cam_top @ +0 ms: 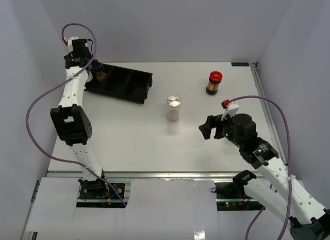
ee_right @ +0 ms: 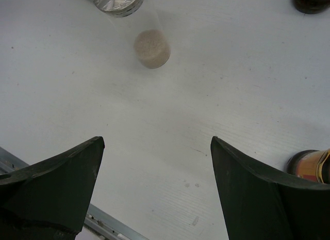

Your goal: Organize the condiment bottles

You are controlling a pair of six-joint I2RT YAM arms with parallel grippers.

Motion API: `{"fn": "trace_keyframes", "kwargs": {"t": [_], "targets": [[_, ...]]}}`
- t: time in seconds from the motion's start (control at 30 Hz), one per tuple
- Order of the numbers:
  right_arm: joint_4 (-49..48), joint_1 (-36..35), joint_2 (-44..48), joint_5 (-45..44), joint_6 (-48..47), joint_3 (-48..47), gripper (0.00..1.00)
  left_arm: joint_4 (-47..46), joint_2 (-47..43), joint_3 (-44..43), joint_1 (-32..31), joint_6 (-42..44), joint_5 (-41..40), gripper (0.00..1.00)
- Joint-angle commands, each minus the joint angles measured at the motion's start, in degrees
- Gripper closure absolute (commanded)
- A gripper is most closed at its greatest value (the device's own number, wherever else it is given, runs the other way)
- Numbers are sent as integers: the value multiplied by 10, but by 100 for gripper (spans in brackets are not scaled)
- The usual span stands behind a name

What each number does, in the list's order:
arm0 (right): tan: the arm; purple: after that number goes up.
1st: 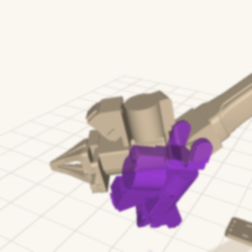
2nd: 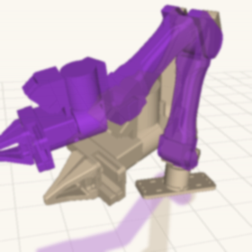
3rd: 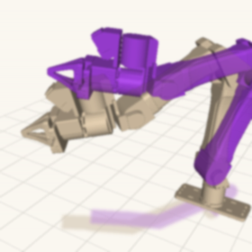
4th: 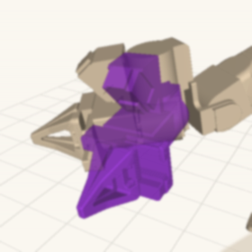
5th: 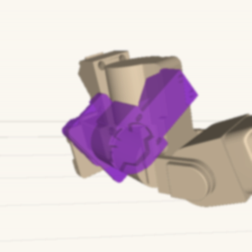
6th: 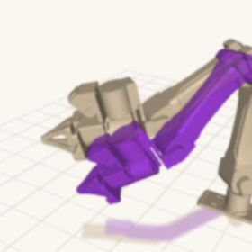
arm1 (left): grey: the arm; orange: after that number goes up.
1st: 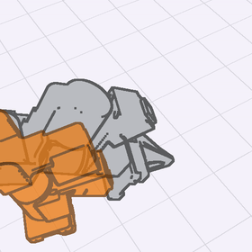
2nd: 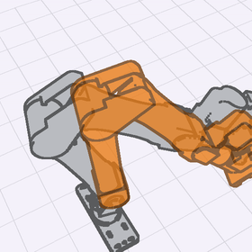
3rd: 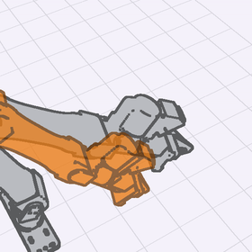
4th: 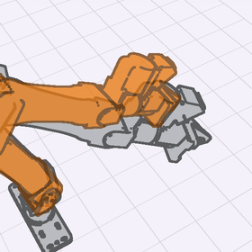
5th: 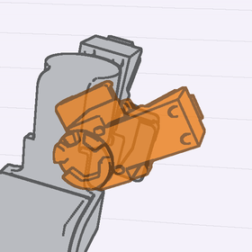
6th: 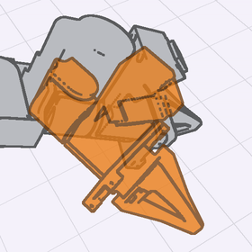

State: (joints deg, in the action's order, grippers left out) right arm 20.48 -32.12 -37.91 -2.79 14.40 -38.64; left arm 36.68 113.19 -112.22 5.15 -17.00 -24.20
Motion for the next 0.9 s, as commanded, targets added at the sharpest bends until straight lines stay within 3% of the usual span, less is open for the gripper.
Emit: {"fn": "trace_keyframes", "kwargs": {"t": [0.0, 0.37, 0.87], "targets": [[-6, -1, 5, -2, -13, -27, 10, -97, -18, 10, 0, -5, 30, 100], [-4, -1, 1, -12, -16, -31, 10, -169, 4, 53, 0, 6, 55, 100], [-6, -1, -25, -13, -17, -36, 10, -343, 12, 190, 0, 45, 70, 100]]}}
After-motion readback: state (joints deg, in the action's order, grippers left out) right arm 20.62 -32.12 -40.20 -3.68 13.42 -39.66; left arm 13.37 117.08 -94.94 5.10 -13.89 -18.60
